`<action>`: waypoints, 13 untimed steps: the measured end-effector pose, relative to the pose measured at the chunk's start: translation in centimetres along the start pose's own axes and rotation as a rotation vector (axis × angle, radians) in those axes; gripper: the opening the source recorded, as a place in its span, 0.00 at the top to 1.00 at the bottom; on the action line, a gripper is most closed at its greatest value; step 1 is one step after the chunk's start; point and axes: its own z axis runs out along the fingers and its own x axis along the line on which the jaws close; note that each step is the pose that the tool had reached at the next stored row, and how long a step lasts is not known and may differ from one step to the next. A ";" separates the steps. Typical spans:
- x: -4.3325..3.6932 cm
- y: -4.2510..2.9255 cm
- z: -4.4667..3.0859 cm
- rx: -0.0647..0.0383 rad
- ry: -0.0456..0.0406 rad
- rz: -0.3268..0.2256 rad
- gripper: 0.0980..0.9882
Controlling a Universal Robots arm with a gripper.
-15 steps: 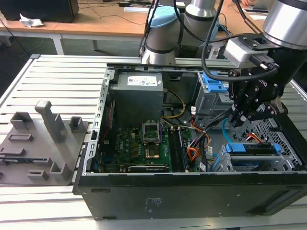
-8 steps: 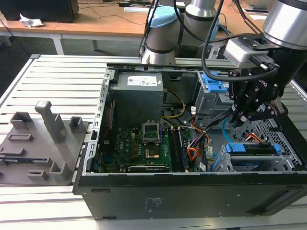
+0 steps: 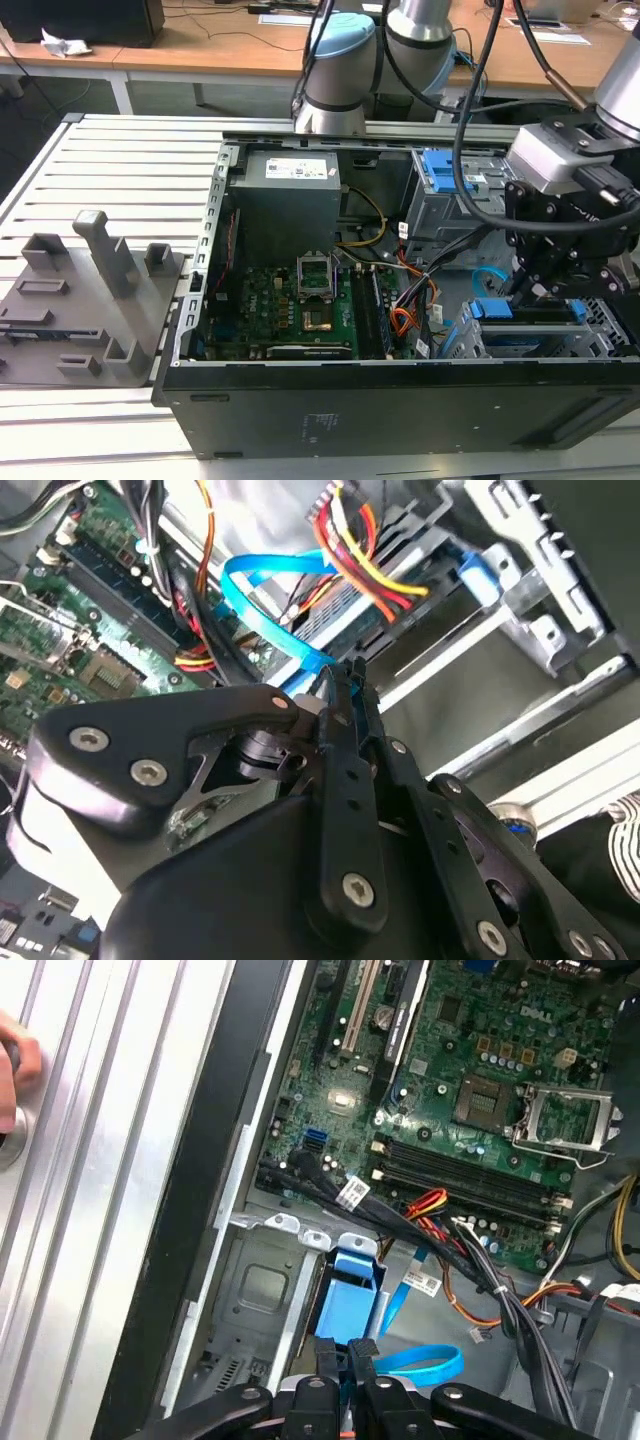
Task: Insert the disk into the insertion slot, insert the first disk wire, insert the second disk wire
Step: 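Insert the second disk wire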
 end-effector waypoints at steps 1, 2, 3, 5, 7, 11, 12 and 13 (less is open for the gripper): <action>0.08 -0.33 0.11 0.000 0.0001 0.000 0.93; 0.12 -0.51 0.15 0.000 -0.0002 0.000 0.93; 0.15 -0.63 0.17 0.000 -0.0003 0.000 0.93; 0.19 -0.78 0.20 0.000 -0.0003 0.003 0.93; 0.20 -0.78 0.21 -0.001 -0.0013 0.026 0.93; 0.20 -0.79 0.23 -0.002 -0.0064 0.115 0.93; 0.20 -0.79 0.23 -0.003 -0.0075 0.135 0.93; 0.19 -0.79 0.24 -0.003 -0.0085 0.154 0.93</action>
